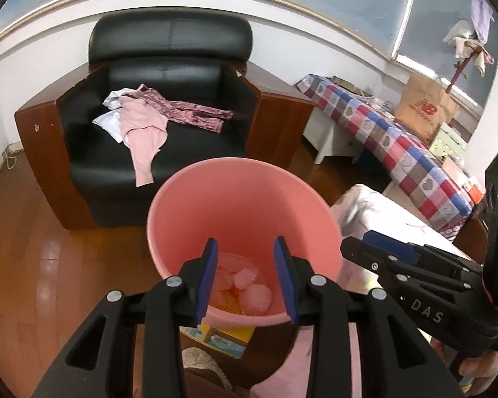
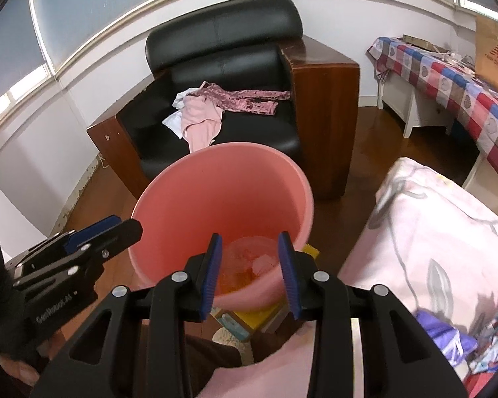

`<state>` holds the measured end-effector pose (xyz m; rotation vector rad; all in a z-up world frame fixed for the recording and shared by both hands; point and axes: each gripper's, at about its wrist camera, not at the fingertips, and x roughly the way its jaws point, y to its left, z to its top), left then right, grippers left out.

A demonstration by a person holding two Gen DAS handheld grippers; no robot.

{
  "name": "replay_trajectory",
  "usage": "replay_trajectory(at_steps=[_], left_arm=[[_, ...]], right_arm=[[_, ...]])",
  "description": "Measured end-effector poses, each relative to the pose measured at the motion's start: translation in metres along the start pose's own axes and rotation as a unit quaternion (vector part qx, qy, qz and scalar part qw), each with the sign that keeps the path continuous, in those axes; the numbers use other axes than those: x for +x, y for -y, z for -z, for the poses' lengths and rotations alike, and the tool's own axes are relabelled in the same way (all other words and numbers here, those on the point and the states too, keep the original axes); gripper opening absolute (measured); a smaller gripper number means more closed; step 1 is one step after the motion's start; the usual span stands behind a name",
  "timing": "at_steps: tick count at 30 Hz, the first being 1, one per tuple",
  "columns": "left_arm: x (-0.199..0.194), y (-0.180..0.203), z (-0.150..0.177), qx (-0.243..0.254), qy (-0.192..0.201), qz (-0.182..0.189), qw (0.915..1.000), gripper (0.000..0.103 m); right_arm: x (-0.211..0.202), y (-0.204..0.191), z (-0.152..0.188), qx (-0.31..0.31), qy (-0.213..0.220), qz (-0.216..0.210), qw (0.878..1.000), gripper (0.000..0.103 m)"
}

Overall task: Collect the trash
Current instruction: 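Move both open tools back toward the trash on the table, then close the left tool on the teal wrapper while the right tool grasps the yellow foam strip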

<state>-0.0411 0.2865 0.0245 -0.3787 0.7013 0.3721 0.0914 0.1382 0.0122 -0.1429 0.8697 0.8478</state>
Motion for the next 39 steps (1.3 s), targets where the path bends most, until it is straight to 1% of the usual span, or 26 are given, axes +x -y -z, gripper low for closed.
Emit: replay_trajectory(at_steps=[4,8,12,17,24,30,34,39], left_arm=[[-0.009,0.014,0.006,0.007,-0.002,0.014,0.9999,0.034],[-0.019,0.031,0.014,0.029,0.003,0.025,0.9993,0.034],[-0.027,0.049,0.019,0.043,0.006,0.044,0.9981,0.034],[-0.032,0.075,0.027,0.060,0.005,0.071,0.9957,0.034],[-0.030,0.114,0.040,0.086,-0.008,0.105,0.9907,0.034],[-0.024,0.152,0.053,0.109,-0.028,0.145,0.9831,0.034],[-0.019,0.181,0.063,0.129,-0.042,0.167,0.9766,0.035],[-0.011,0.222,0.076,0.162,-0.059,0.194,0.9658,0.035]], right_arm=[[-0.019,0.005,0.013,-0.001,0.006,0.006,1.000,0.035],[-0.038,0.010,0.028,0.001,0.014,0.008,1.000,0.035],[-0.055,0.018,0.041,0.008,0.021,0.014,1.000,0.035],[-0.084,0.040,0.061,0.022,0.035,0.033,0.999,0.035],[-0.123,0.084,0.094,0.049,0.044,0.082,0.994,0.035],[-0.157,0.132,0.128,0.084,0.053,0.131,0.986,0.035],[-0.182,0.166,0.155,0.115,0.058,0.169,0.977,0.035],[-0.206,0.208,0.183,0.157,0.062,0.198,0.966,0.035]])
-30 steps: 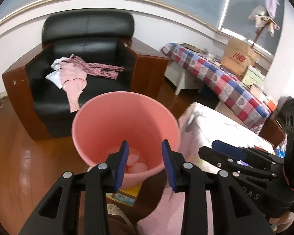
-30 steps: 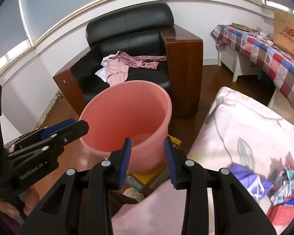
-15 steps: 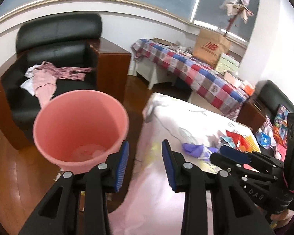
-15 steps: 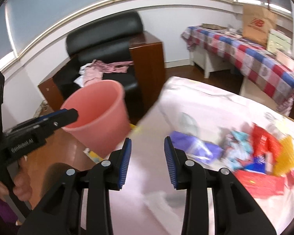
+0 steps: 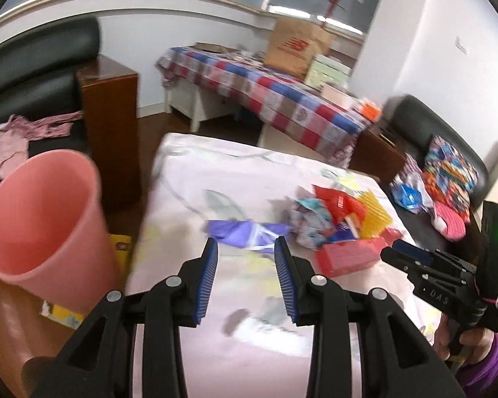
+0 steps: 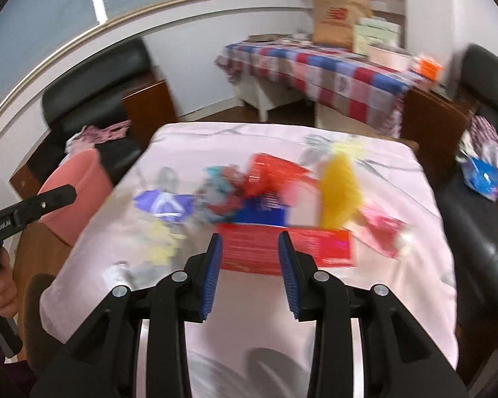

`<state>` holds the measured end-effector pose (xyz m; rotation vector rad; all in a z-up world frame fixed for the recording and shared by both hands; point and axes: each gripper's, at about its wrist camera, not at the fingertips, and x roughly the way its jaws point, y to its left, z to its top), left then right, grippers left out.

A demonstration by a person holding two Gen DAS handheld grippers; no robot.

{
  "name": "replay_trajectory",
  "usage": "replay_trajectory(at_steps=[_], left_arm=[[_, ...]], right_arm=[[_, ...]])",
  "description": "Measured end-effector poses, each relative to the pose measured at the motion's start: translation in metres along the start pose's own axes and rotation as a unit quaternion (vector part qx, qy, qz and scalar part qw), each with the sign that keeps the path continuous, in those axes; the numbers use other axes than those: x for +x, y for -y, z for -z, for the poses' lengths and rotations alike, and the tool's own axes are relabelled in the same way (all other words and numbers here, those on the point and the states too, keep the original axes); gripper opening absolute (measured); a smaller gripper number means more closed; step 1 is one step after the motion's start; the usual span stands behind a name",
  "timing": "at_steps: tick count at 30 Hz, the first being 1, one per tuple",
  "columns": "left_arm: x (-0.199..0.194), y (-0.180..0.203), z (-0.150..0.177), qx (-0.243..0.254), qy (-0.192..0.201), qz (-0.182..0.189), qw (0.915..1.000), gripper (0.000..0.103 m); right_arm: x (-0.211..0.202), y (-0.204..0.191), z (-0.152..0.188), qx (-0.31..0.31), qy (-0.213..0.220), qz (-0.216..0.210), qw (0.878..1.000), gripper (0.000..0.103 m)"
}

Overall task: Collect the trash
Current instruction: 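Close the left tool on the teal wrapper while the right tool grasps the yellow foam strip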

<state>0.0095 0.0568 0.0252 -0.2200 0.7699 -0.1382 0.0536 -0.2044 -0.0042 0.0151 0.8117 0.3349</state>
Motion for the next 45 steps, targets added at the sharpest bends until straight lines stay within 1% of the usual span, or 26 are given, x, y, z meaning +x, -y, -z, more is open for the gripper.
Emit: replay_trajectory(at_steps=[5,10,14,19,22,24,28,32,36,39,40,42,43,44,45], left_arm=[[0.026,0.039,-0.002,0.035,-0.019,0.022,0.9990,0.035],[0.049,0.063,-0.004,0.048,-0.031,0.033,0.9978,0.035],[0.065,0.074,-0.006,0.053,-0.042,0.031,0.9972,0.040],[0.085,0.085,-0.009,0.062,-0.055,0.030,0.9961,0.041],[0.100,0.090,-0.011,0.068,-0.061,0.023,0.9956,0.041],[0.107,0.091,-0.014,0.065,-0.064,0.019,0.9956,0.041],[0.122,0.090,-0.023,0.038,-0.073,0.014,0.9965,0.041],[0.139,0.091,-0.029,0.020,-0.079,-0.003,0.9966,0.041],[0.152,0.093,-0.028,0.021,-0.089,-0.019,0.9956,0.041],[0.154,0.093,-0.027,0.025,-0.082,-0.020,0.9961,0.041],[0.154,0.094,-0.027,0.028,-0.080,-0.022,0.9962,0.041],[0.153,0.093,-0.028,0.028,-0.077,-0.017,0.9965,0.037],[0.151,0.092,-0.028,0.028,-0.073,-0.014,0.9968,0.031],[0.150,0.092,-0.028,0.031,-0.070,-0.010,0.9970,0.027],[0.148,0.093,-0.027,0.035,-0.068,-0.010,0.9970,0.027]], right_arm=[[-0.004,0.031,0.004,0.029,0.004,0.008,1.000,0.035],[-0.007,0.043,0.009,0.039,0.007,0.008,0.999,0.035],[-0.006,0.050,0.011,0.046,0.005,0.007,0.999,0.035],[-0.001,0.058,0.013,0.057,0.000,0.004,0.998,0.035],[0.000,0.063,0.014,0.060,-0.001,0.003,0.998,0.035],[0.001,0.065,0.014,0.061,-0.002,0.003,0.998,0.035],[0.004,0.069,0.014,0.064,-0.003,0.006,0.998,0.035],[0.008,0.074,0.014,0.072,-0.003,0.004,0.997,0.035],[0.009,0.078,0.009,0.076,0.000,0.002,0.997,0.035],[0.011,0.081,0.006,0.079,0.002,0.002,0.997,0.035],[0.011,0.082,0.005,0.080,0.001,0.002,0.997,0.035],[0.013,0.084,0.004,0.081,0.001,0.002,0.997,0.035],[0.013,0.084,0.004,0.082,0.001,0.002,0.997,0.035],[0.013,0.084,0.004,0.082,0.001,0.002,0.997,0.035],[0.013,0.085,0.003,0.083,0.001,0.002,0.997,0.035]])
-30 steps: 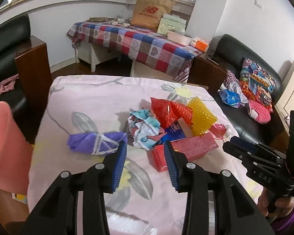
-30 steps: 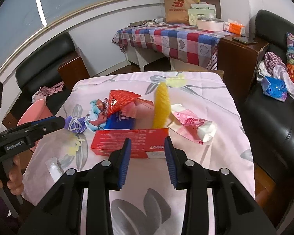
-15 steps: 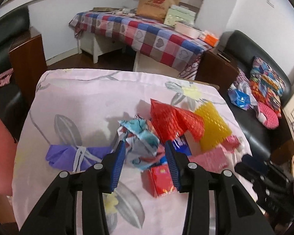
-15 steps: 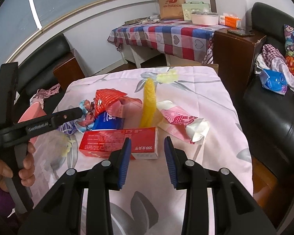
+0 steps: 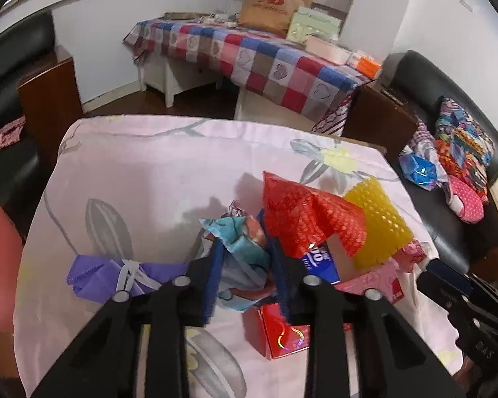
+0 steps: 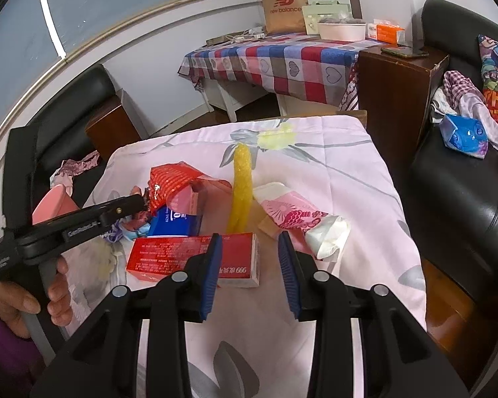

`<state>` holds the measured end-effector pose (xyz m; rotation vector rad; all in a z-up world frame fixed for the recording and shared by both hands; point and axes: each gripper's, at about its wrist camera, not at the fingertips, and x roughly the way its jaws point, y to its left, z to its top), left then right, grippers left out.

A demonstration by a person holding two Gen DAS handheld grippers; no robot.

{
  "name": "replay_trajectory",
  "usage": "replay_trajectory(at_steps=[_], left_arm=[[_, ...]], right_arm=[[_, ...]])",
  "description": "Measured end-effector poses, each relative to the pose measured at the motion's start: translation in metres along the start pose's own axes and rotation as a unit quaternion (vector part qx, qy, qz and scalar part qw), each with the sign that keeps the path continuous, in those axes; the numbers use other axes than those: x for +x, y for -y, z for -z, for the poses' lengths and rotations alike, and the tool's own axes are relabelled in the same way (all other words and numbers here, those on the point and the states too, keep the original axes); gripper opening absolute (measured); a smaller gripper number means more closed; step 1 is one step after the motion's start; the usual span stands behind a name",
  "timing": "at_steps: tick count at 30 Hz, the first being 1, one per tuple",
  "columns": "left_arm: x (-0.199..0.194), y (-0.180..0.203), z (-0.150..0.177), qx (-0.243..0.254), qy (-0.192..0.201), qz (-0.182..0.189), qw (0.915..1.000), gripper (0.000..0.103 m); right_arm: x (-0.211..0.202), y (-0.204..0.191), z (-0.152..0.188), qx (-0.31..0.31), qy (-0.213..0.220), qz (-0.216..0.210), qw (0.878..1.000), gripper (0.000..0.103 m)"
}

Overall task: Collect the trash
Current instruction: 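Close the left tool on the teal wrapper while the right tool grasps the yellow foam strip, then carry the teal wrapper and yellow foam strip over the pink bin with both tools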

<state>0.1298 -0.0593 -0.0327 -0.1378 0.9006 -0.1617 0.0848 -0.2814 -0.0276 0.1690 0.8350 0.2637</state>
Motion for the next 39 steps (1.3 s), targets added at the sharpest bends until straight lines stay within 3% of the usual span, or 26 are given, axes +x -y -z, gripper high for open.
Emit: replay_trajectory(at_steps=[10,19,29,31,32,33,39], left_arm=[[-0.045,-0.012,0.006,-0.011,0.039,0.036,0.9985,0.023],[-0.088,-0.034,0.020,-0.036,0.060,0.042,0.9966,0.023],[-0.118,-0.053,0.026,-0.050,0.080,0.033,0.9950,0.023],[-0.119,-0.056,0.028,-0.054,0.079,0.032,0.9949,0.023],[-0.119,-0.058,0.029,-0.056,0.079,0.032,0.9948,0.023],[-0.120,-0.060,0.029,-0.060,0.079,0.032,0.9946,0.023],[-0.123,-0.069,0.030,-0.069,0.086,0.034,0.9934,0.023]], right_arm=[[0.004,0.006,-0.009,0.007,0.002,-0.004,1.000,0.035],[0.021,0.007,-0.028,0.015,-0.007,-0.018,1.000,0.035],[0.052,-0.007,-0.045,-0.006,-0.021,0.006,1.000,0.035],[0.052,-0.010,-0.043,-0.008,-0.019,0.005,1.000,0.029],[0.051,-0.010,-0.042,-0.009,-0.019,0.005,1.000,0.016],[0.050,-0.011,-0.041,-0.009,-0.019,0.005,1.000,0.011],[0.024,-0.017,-0.046,-0.008,0.016,-0.006,1.000,0.010]])
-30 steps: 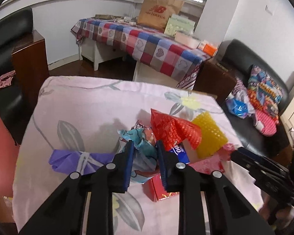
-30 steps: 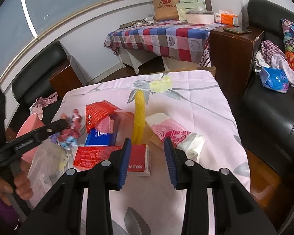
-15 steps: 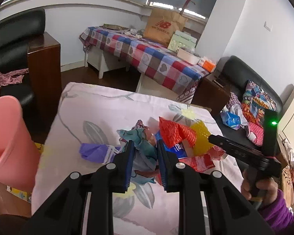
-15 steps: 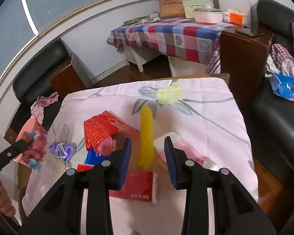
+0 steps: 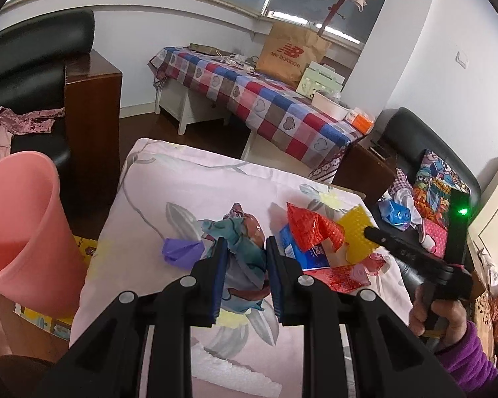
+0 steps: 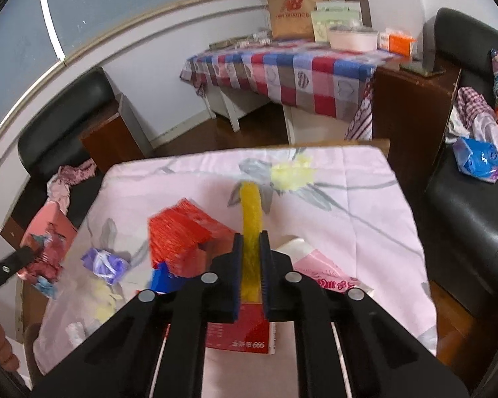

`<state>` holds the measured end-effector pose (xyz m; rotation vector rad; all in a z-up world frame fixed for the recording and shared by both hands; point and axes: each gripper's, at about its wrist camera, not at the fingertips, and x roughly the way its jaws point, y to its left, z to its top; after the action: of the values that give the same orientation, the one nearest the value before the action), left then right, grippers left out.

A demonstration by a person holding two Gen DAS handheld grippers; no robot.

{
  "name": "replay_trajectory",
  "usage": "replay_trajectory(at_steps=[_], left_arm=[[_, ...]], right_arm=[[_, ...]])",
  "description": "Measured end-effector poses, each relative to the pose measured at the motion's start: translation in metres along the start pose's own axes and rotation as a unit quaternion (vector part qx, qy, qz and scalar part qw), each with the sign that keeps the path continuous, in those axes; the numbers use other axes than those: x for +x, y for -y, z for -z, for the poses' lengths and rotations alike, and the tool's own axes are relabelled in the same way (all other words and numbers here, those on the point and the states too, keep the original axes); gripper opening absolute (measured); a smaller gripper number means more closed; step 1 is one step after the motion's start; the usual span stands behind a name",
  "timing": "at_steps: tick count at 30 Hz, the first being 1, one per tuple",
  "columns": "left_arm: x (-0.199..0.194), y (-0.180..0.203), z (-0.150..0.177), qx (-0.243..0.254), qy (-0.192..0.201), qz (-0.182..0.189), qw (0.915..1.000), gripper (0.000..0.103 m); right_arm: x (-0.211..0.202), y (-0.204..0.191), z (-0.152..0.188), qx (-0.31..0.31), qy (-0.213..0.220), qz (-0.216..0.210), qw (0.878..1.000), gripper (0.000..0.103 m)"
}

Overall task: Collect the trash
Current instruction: 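Carry the teal wrapper and yellow foam strip over the pink bin with both tools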

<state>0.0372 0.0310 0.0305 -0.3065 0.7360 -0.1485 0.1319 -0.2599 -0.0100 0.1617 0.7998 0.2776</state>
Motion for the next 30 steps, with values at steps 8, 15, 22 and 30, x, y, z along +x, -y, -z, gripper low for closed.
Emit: replay_trajectory(at_steps=[8,15,22,30], left_arm=[[-0.019,-0.010,-0.001,-0.013,0.025,-0.006,0.9996,0.023],[-0.049,-0.033,-0.002,-0.031,0.056,-0.027,0.9976,0.023],[-0.086,-0.069,-0.002,-0.052,0.085,-0.065,0.9929,0.023],[-0.126,-0.115,0.001,-0.068,0.121,-0.112,0.9840,0.023]], right_arm=[[-0.037,-0.041,-0.016,-0.034,0.041,-0.030,0.998,0.010],[-0.045,-0.106,-0.022,-0.073,0.048,-0.084,0.993,0.010],[-0.034,-0.171,-0.015,-0.105,0.031,-0.137,0.985,0.010],[-0.018,-0.243,-0.001,-0.147,0.003,-0.179,0.973,0.010]])
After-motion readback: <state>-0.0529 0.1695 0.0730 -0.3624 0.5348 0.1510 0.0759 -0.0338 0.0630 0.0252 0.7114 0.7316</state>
